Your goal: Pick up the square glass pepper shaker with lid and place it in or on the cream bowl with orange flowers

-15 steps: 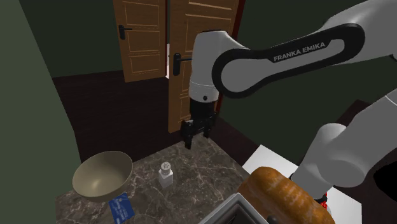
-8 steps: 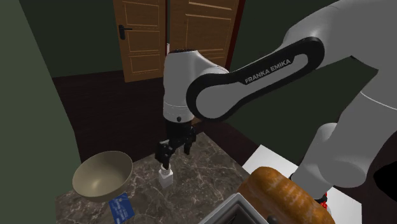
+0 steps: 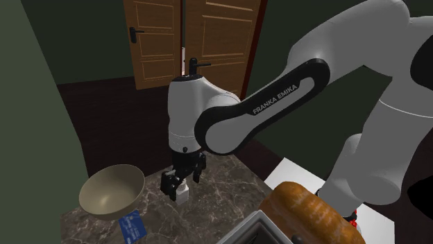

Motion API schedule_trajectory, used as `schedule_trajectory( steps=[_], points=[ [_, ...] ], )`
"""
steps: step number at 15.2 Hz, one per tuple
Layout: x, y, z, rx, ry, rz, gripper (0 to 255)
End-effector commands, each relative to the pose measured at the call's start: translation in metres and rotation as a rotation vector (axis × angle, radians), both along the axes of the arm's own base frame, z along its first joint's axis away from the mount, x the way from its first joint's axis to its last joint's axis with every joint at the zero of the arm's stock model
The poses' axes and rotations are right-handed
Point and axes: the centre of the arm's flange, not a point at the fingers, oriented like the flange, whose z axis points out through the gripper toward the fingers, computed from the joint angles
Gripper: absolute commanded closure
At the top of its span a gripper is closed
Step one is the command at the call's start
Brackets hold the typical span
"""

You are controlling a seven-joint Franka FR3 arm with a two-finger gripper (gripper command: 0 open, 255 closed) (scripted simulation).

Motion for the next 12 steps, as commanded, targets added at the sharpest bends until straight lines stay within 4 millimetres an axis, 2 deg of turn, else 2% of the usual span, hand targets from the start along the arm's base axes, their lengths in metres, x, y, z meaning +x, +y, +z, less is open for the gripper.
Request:
schedule_trajectory(
  steps=[1, 9, 10, 12],
  points=[
    [-0.0013, 0.0012, -0.0137, 0.0, -0.001, 0.0, 0],
    [-0.0013, 0.0012, -0.0136, 0.0, 0.0, 0.0, 0],
    [-0.0013, 0.0012, -0.0136, 0.0, 0.0, 0.0, 255],
    [-0.0013, 0.0012, -0.0136, 0.0, 0.0, 0.0, 255]
  ],
)
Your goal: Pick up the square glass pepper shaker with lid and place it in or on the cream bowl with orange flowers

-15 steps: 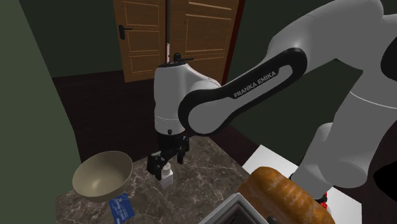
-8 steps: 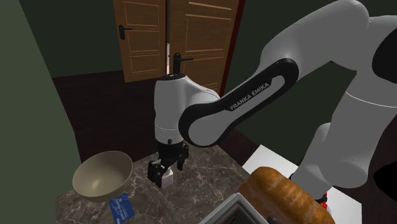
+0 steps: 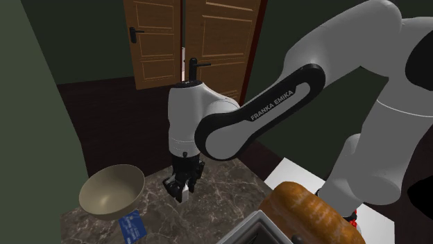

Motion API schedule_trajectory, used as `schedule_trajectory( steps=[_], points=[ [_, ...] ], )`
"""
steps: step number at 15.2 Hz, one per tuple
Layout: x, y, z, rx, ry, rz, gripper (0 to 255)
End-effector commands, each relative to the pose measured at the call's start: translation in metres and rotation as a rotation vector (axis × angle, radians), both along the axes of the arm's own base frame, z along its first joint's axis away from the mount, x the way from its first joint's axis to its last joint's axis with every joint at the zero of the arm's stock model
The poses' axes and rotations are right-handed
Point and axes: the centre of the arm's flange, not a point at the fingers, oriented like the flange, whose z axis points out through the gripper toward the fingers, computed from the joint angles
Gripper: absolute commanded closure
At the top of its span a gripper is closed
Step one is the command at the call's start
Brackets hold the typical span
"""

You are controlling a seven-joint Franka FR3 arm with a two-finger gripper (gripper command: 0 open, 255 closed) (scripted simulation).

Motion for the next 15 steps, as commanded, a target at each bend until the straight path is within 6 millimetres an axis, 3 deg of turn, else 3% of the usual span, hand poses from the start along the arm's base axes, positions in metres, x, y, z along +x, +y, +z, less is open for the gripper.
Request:
schedule_trajectory(
  steps=[1, 7, 15],
  points=[
    [0.0, 0.0, 0.0, 0.0, 0.0, 0.0, 255],
    [0.0, 0.0, 0.0, 0.0, 0.0, 0.0, 255],
    [0.0, 0.0, 0.042, 0.0, 0.0, 0.0, 255]
  ],
)
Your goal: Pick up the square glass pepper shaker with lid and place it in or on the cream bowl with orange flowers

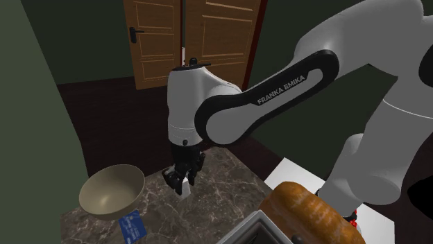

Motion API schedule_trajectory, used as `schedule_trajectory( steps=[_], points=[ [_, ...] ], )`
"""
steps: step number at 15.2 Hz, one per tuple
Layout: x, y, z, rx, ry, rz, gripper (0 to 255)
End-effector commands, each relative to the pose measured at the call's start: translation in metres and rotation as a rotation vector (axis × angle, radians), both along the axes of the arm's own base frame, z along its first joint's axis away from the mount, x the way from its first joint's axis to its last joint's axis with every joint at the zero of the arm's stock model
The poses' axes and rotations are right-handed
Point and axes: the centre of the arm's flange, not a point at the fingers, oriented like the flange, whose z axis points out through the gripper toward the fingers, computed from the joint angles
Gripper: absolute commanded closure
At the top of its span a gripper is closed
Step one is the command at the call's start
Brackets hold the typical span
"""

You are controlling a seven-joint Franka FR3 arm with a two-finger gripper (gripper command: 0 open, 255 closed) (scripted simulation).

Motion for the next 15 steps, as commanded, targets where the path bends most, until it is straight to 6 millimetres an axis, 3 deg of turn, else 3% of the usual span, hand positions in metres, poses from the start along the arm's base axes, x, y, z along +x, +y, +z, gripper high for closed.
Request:
schedule_trajectory(
  steps=[1, 15],
  points=[
    [-0.001, 0.0, 0.011, 0.0, 0.0, 0.0, 255],
    [-0.001, 0.0, 0.085, 0.0, 0.0, 0.0, 255]
  ],
)
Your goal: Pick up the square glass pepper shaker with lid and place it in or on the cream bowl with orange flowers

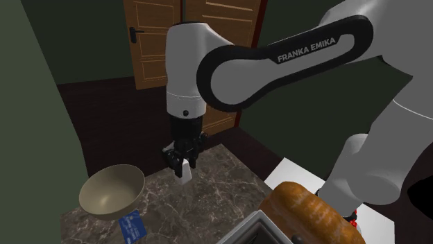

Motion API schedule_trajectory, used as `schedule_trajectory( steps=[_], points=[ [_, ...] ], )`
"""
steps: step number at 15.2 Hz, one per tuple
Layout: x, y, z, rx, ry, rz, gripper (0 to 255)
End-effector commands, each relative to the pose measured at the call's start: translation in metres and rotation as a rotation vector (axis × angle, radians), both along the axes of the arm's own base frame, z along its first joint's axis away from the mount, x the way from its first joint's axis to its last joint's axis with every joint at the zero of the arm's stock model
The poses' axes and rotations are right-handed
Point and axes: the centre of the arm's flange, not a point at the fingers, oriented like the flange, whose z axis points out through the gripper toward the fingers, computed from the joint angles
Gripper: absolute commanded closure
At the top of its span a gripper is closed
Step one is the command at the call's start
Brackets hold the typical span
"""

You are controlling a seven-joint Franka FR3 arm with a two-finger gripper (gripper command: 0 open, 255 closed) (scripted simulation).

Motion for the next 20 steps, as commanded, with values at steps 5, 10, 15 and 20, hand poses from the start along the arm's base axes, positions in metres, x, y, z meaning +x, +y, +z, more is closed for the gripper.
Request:
schedule_trajectory(
  steps=[5, 10, 15, 20],
  points=[
    [0.0, -0.001, 0.031, 0.0, 0.0, 0.0, 255],
    [0.0, -0.001, 0.055, 0.0, 0.0, 0.0, 255],
    [0.039, 0.052, 0.06, 0.0, 0.0, 0.0, 255],
    [0.078, 0.105, 0.065, 0.0, 0.0, 0.0, 255]
  ],
)
